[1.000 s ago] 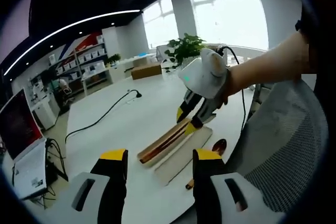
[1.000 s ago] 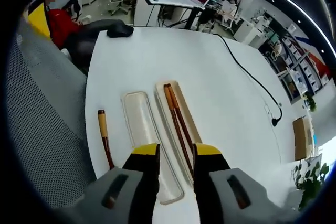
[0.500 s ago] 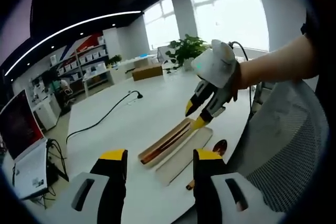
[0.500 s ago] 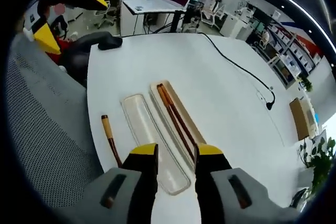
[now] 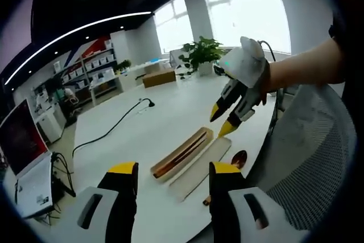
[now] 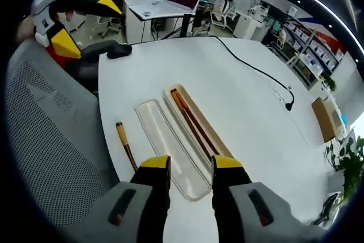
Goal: Arrange the utensils inside the cutlery case until each visible utensil rests in its matching compartment.
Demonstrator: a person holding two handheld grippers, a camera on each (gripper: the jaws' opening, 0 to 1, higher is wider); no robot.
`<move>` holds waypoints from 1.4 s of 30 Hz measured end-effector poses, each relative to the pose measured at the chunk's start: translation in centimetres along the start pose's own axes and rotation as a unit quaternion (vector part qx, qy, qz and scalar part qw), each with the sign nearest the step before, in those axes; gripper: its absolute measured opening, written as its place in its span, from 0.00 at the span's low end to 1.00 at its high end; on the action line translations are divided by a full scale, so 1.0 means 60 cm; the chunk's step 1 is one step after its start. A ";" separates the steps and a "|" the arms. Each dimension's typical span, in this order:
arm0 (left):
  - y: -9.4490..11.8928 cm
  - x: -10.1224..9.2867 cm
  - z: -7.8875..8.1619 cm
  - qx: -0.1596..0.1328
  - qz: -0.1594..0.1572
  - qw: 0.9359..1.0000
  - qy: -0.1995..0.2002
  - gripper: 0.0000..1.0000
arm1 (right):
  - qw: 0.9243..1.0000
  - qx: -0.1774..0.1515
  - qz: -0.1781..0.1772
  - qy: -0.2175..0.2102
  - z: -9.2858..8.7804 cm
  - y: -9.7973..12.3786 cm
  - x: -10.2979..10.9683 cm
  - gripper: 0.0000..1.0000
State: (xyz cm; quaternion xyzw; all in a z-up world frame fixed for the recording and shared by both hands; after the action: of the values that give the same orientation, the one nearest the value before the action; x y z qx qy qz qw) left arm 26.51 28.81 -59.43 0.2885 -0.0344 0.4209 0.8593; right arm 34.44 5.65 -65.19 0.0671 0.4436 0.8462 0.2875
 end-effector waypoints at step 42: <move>0.001 0.001 0.004 -0.008 0.000 1.000 0.006 0.51 | 0.984 0.038 0.135 0.109 -0.012 -0.057 0.068 0.24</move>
State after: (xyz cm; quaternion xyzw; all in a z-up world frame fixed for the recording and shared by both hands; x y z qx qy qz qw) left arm 26.56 28.76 -59.21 0.2792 -0.0324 0.4221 0.8618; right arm 32.27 8.88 -68.93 0.0442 0.4907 0.8622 0.1175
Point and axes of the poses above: the point that each gripper's makers call its tool centre point, and the gripper's own axes: y roughly backward along the fingers, x roughly to its left, z roughly out of its top, the point moved 9 cm from there along y, roughly backward along the fingers, and after that the axes turned 6 degrees about -y, right-handed, at the moved point
